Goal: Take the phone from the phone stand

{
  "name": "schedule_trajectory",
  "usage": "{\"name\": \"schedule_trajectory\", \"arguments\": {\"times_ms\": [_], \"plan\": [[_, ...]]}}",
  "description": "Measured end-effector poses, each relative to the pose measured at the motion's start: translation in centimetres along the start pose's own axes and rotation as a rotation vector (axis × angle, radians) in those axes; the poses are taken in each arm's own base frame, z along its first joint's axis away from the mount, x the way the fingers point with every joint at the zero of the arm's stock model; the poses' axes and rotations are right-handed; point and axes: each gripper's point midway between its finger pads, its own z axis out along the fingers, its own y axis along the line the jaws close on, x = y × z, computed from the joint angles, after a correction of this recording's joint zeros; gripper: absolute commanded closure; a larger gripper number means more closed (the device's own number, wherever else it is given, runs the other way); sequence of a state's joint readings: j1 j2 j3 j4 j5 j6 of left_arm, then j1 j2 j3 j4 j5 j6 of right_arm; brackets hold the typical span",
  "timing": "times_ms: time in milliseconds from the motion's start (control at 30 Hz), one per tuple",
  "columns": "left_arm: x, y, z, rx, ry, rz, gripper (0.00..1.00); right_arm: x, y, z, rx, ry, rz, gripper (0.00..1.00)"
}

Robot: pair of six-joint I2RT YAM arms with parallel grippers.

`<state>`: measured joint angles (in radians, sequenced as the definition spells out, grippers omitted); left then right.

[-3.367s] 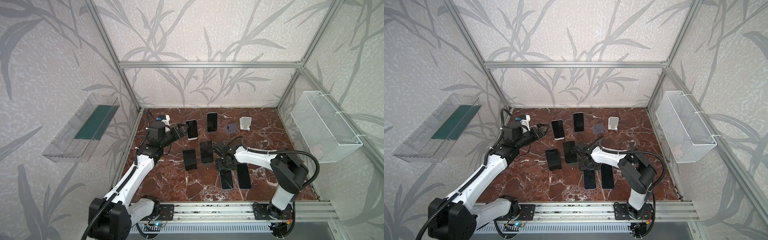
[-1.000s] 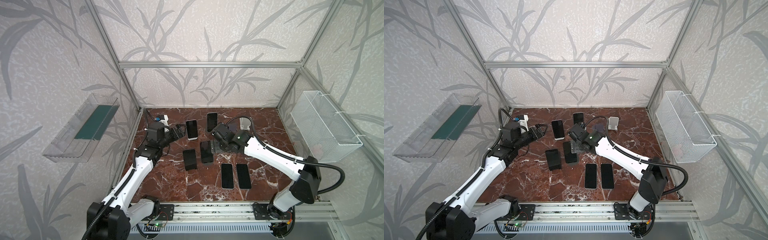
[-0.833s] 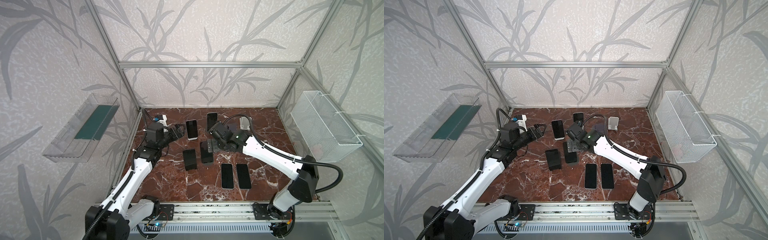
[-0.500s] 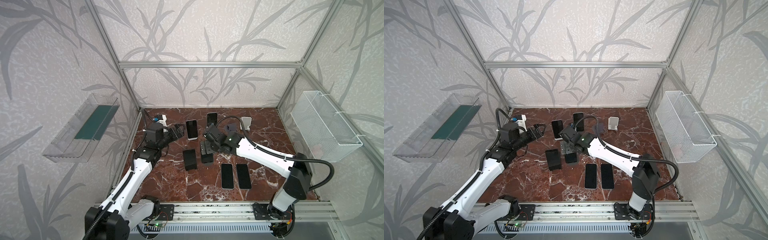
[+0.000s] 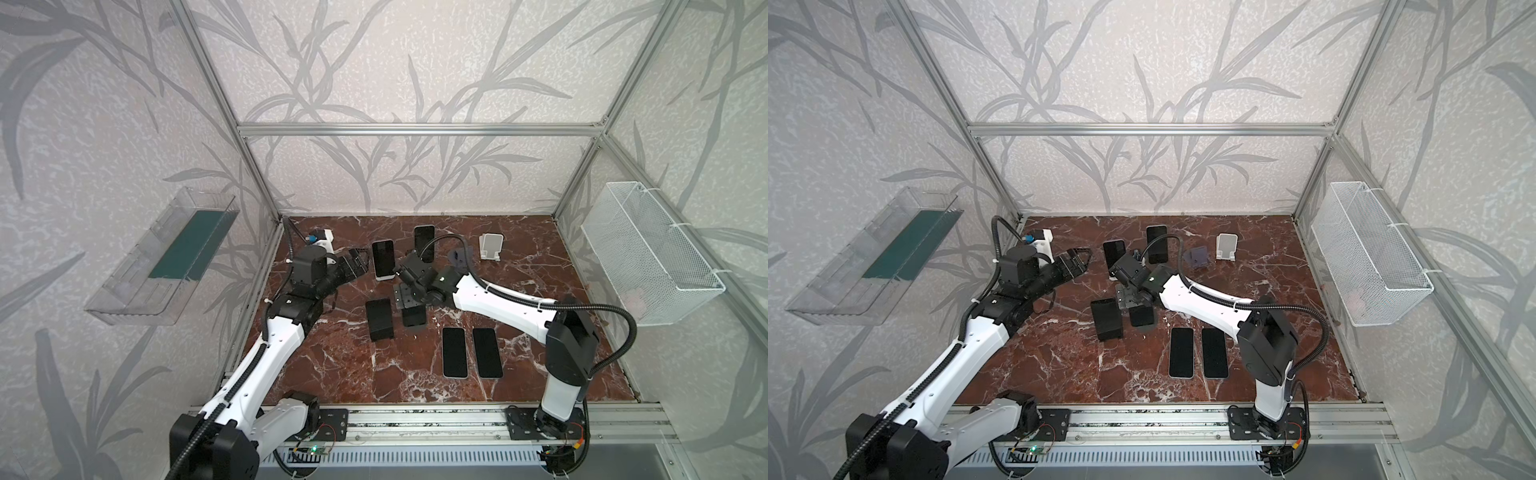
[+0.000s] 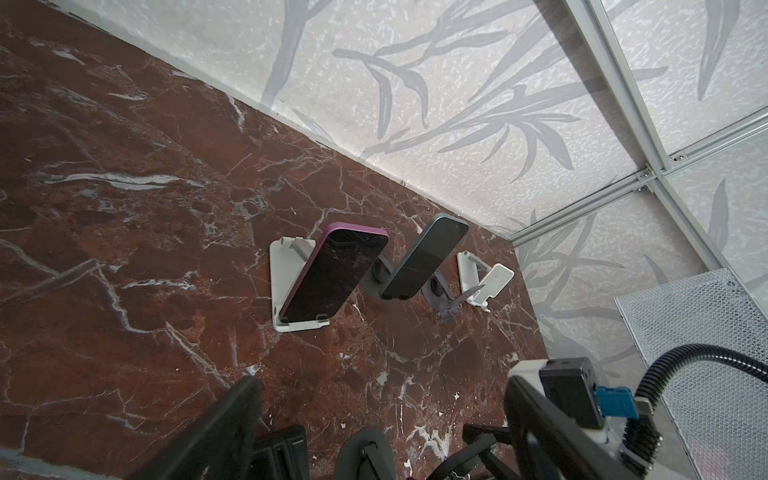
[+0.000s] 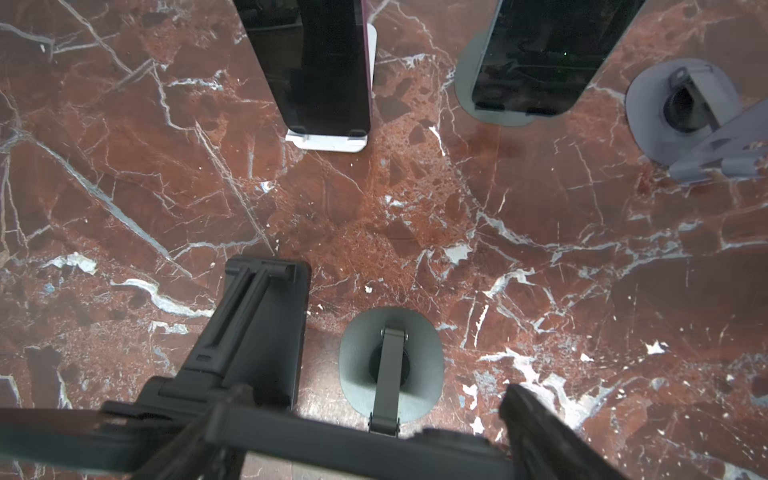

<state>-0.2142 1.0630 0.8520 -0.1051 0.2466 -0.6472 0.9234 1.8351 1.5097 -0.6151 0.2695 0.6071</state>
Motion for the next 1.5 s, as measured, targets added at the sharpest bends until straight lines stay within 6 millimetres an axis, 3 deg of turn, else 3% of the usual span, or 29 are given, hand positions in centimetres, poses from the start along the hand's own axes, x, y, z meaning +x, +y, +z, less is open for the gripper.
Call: {"name": "schedule_trajectory", "arguments": {"times_ms": [233,567,733,1067,1200,1300,1500], "plan": [[0.0,0.1,0.1,-0.004,-0.001,0.0,0.08,0.1,-0.1,0.8,0.012,0.0,-0.01,0.26],[0.1,0.1,0.2,-0.002,0.005,-0.001,0.08,0.3,-0.6,-0.1,0.004,-0.027,-0.038,0.28],[0.2,0.0,0.1,0.001,0.008,-0.001,0.08,-0.4,-0.7,-1.7,-0.017,-0.058,-0.043,0.29],[0.2,0.0,0.1,0.001,0.007,-0.001,0.08,-3.6,-1.5,-7.6,-0.057,-0.191,-0.05,0.29],[0.2,0.0,0.1,0.001,0.007,-0.001,0.08,-5.3,-3.9,-9.3,-0.04,-0.235,-0.021,0.29],[0.1,0.0,0.1,0.001,0.007,-0.001,0.08,-7.1,-7.3,-10.4,-0.005,-0.269,0.031,0.29],[0.1,0.0,0.1,0.001,0.007,-0.001,0.08,-8.1,-13.6,-8.8,0.043,-0.216,0.128,0.29]]}}
